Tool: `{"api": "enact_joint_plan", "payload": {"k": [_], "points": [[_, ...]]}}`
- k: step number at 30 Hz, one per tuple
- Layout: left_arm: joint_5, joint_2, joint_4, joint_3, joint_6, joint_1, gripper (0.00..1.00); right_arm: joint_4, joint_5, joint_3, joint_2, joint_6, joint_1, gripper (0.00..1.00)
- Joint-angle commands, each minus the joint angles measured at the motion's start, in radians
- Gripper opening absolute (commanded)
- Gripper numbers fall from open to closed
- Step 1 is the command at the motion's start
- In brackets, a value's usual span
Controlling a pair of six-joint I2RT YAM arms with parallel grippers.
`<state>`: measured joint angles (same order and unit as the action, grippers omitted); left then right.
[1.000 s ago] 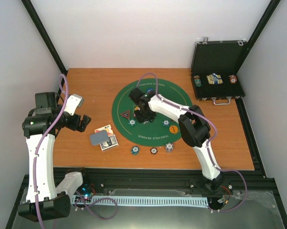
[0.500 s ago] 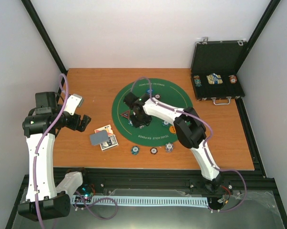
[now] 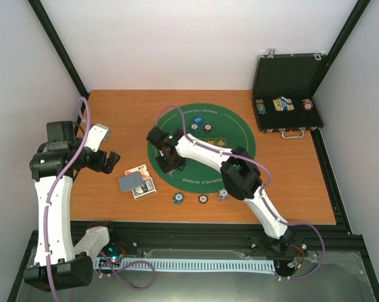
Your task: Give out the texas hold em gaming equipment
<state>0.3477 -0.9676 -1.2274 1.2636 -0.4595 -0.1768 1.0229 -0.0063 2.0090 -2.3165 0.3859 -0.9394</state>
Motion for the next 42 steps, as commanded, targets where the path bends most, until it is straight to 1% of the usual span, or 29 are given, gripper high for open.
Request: {"api": "enact_joint_plan", "payload": {"k": [1,6,12,17,19,21,24,28,33,36,40,42], "points": [[-0.003,0.006,0.022,0.02,0.003,-0.008,1.0,0.036,-0.014,0.064,-0.049,0.009,-0.024,0.26],[0.0,0.004,0.02,0.023,0.004,-0.007,1.0,0.042,-0.018,0.103,-0.087,0.014,-0.03,0.26],[-0.001,0.007,0.019,0.028,0.004,-0.008,1.0,0.045,-0.011,0.106,-0.114,0.014,-0.03,0.27],[0.0,0.006,0.017,0.032,0.005,-0.008,1.0,0.047,-0.001,0.107,-0.122,0.009,-0.03,0.39],[0.0,0.009,0.017,0.03,0.004,-0.008,1.0,0.047,-0.004,0.11,-0.121,0.01,-0.029,0.47],[0.0,0.01,0.017,0.028,0.004,-0.008,1.0,0.051,-0.004,0.118,-0.119,0.008,-0.03,0.52],[0.001,0.009,0.017,0.029,0.006,-0.008,1.0,0.063,-0.001,0.14,-0.114,0.005,-0.03,0.53],[0.002,0.009,0.016,0.032,0.006,-0.008,1.0,0.083,0.004,0.168,-0.101,0.004,-0.031,0.54],[0.0,0.012,0.016,0.026,0.004,-0.007,1.0,0.106,0.015,0.168,-0.043,0.006,-0.043,0.53],[-0.001,0.01,0.016,0.024,0.003,-0.007,1.0,0.103,0.032,0.113,0.037,0.009,-0.054,0.54],[-0.001,0.01,0.015,0.022,0.002,-0.007,1.0,0.063,0.07,-0.086,0.206,0.019,-0.057,0.55],[0.0,0.012,0.018,0.019,0.001,-0.008,1.0,0.047,0.098,-0.198,0.297,0.024,-0.054,0.6]]}}
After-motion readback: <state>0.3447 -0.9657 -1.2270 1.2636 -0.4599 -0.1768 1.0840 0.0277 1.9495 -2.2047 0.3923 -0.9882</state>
